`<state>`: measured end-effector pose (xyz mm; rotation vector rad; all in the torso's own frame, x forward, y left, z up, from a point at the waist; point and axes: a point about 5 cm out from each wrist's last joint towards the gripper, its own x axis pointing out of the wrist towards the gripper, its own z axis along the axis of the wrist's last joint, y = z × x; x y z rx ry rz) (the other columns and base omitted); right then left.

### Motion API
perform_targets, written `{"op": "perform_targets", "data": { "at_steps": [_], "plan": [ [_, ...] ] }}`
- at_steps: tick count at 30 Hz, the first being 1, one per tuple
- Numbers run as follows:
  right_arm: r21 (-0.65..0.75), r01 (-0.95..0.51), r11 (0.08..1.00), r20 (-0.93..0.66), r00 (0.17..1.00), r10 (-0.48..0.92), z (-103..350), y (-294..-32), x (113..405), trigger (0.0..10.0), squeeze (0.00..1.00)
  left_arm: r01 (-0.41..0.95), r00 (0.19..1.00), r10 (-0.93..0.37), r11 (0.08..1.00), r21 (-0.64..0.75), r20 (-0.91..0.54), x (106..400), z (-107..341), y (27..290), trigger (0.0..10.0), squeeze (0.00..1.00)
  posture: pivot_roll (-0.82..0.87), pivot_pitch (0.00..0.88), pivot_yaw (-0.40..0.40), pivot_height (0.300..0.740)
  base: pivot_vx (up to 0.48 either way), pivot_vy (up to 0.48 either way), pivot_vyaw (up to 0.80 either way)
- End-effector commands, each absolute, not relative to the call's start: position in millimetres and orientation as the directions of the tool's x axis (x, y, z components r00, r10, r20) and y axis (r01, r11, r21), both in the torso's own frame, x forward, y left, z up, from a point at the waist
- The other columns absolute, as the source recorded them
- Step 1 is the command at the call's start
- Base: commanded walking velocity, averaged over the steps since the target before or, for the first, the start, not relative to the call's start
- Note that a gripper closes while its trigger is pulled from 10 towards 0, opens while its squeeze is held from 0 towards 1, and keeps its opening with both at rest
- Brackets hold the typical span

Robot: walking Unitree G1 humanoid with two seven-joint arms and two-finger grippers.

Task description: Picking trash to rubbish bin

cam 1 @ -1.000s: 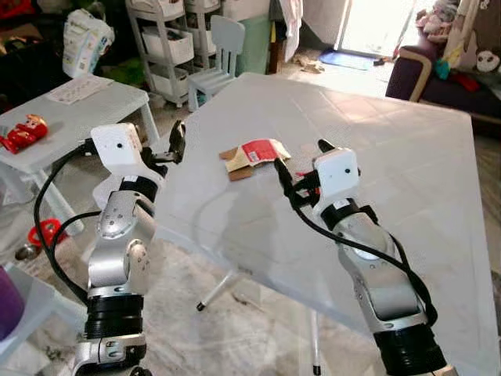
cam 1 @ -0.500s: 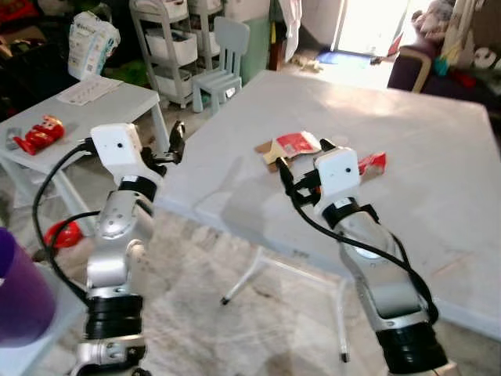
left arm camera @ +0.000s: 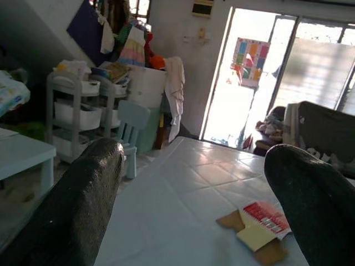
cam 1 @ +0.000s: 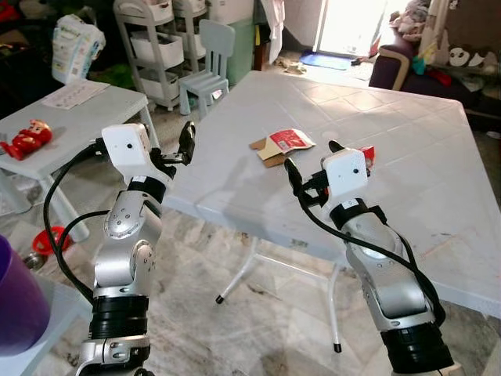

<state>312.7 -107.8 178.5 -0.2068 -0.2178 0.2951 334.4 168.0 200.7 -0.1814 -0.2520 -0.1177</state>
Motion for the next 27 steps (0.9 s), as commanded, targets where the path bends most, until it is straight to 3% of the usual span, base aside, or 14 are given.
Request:
{"op": "perform_targets", "data": {
  "at_steps": [1, 17, 23, 27],
  "plan": [
    [-0.242, -0.249, 0.938, 0.191, 0.935, 0.298, 183.1, -110.4, 314.9, 10.0, 0.0, 0.166, 0.954, -0.118, 0.973, -0.158, 0.277, 335.6, 206.4, 162.2, 10.0, 0.0, -0.08, 0.019, -0.023, 0.74, 0.469, 0.0, 0.0],
    [-0.258, -0.247, 0.934, 0.198, 0.933, 0.302, 184.7, -108.6, 315.6, 10.0, 0.0, 0.167, 0.957, -0.122, 0.973, -0.157, 0.262, 335.7, 202.8, 160.6, 10.0, 0.0, -0.08, 0.016, -0.024, 0.74, 0.468, 0.0, 0.0],
    [-0.261, -0.234, 0.937, 0.192, 0.938, 0.288, 183.8, -109.7, 316.4, 10.0, 0.0, 0.17, 0.959, -0.129, 0.974, -0.148, 0.252, 334.9, 199.8, 156.4, 10.0, 0.0, -0.08, 0.019, -0.024, 0.74, 0.0, 0.0, 0.0],
    [-0.25, -0.241, 0.938, 0.182, 0.94, 0.29, 182.4, -108.6, 317.2, 10.0, 0.0, 0.176, 0.959, -0.134, 0.972, -0.154, 0.252, 334.6, 199.3, 154.6, 10.0, 0.0, -0.08, 0.019, -0.025, 0.74, 0.0, 0.0, -0.78]
  ]
}}
